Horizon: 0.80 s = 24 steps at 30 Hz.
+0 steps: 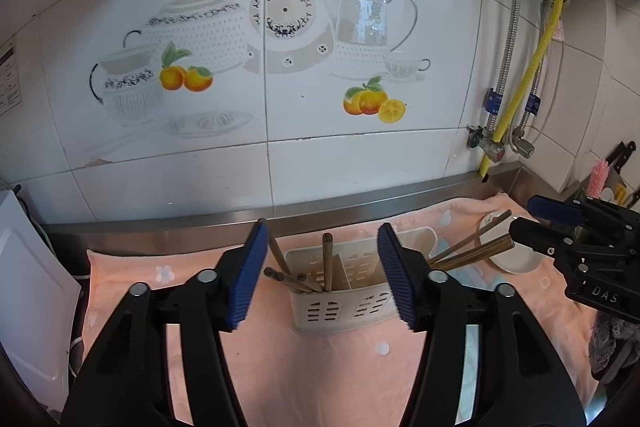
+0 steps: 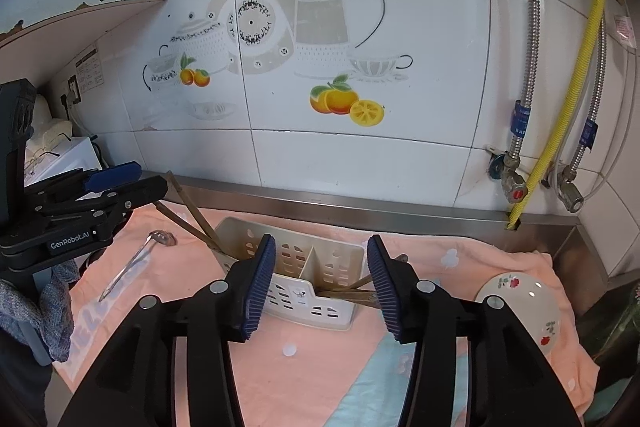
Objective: Organize utensils
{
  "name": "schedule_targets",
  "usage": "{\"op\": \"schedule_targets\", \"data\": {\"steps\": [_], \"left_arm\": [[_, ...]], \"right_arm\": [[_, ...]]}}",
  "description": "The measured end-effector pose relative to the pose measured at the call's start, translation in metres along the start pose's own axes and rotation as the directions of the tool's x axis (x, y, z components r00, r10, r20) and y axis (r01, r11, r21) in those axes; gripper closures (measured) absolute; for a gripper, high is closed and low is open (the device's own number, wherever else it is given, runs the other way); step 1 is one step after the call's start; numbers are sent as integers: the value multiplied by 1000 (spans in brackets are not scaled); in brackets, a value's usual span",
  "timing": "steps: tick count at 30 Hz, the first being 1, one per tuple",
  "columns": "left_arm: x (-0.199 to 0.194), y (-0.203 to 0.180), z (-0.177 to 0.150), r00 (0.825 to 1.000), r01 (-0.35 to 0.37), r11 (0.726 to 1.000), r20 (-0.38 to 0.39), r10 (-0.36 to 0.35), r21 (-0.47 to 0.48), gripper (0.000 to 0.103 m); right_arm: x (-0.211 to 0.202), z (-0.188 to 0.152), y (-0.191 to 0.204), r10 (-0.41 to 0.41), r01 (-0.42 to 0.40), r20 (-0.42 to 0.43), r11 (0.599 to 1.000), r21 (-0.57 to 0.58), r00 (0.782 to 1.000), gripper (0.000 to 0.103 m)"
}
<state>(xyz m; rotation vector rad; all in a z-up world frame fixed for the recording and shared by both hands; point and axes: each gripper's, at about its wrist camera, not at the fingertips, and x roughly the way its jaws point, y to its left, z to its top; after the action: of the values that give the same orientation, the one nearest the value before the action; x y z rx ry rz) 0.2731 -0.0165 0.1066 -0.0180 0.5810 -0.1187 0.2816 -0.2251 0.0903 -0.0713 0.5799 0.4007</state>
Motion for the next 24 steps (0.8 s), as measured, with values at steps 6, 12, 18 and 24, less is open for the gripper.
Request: {"op": "schedule_targets", "data": {"steps": [6,12,18,24], "left_arm": [[-12,0,-5,1000,-12,1000,16,12,6,30],[-24,0,-10,999,-15,1000,32,15,7,19],[-35,0,-18,999,-23,1000,44,23,10,12],[-44,1,-26,998,-23,1000,52,23,6,8]], "right_arm": [[-11,-3,2,-9,9,14,1000,-1,1000,44],[-22,-7,3,-14,14,28,1000,3,1000,36],[-33,-12,3,-28,28,39,1000,2,999,28],[-41,-20,4,-41,41,47,999,-5,998,22]]}}
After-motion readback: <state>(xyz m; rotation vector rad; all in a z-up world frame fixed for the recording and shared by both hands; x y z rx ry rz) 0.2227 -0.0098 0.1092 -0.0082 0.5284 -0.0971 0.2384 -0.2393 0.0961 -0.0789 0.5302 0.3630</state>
